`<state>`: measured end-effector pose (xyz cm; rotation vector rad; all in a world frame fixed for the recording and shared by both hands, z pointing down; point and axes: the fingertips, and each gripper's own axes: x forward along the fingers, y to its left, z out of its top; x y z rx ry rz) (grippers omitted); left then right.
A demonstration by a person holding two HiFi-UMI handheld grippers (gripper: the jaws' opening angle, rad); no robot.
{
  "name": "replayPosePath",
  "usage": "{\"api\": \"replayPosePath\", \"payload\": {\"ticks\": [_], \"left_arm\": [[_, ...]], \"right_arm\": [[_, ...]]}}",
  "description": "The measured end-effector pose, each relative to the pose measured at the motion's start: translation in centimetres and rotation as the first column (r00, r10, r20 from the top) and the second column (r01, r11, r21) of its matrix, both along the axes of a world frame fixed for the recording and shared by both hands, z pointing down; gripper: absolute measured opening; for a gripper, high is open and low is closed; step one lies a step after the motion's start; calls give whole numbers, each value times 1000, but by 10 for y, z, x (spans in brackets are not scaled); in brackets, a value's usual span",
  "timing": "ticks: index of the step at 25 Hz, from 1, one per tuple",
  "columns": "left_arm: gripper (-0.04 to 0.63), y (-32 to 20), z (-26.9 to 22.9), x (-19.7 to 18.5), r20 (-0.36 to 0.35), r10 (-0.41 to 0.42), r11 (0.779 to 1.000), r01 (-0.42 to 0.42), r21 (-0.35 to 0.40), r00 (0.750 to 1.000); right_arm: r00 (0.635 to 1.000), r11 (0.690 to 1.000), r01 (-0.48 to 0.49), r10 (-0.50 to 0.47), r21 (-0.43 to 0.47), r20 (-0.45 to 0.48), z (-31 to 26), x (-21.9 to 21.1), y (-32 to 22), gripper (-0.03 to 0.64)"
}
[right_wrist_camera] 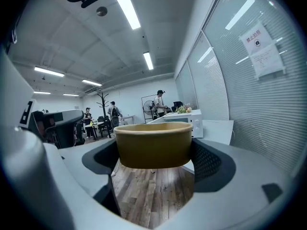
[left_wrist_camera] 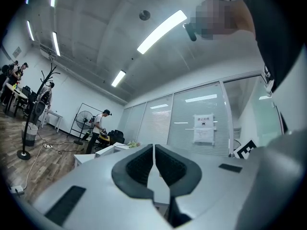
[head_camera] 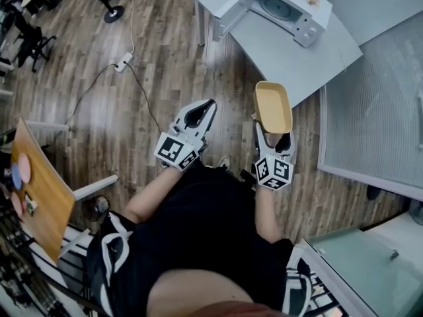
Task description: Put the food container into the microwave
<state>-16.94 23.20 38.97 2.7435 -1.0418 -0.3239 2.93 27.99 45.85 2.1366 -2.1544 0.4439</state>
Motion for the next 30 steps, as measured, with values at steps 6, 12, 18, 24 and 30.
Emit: {"api": "replayPosePath", "payload": {"ticks": [6, 12, 18, 24, 30], "left_arm": [[32, -6, 9, -22, 1, 26, 1000, -26, -8, 1000], [32, -23, 31, -29, 9, 62, 998, -61, -28, 998], [32, -52, 46, -9, 7, 76, 995, -76, -58, 997], [32, -108, 46, 36, 14, 34, 999, -33, -36, 999], [32, -177, 36, 103, -1, -14, 999, 14, -46, 1000]], "right_arm": [[999, 999, -32, 32, 0, 5, 2, -21, -5, 486], [999, 999, -48, 48, -1, 1, 16, -33, -26, 486], [999, 999, -41, 42, -21, 19, 34, -17, -58, 486], [1000, 1000, 0, 1, -17, 19, 45, 32, -128, 486], [998, 998, 59, -59, -4, 14, 38, 94, -213, 486]]}}
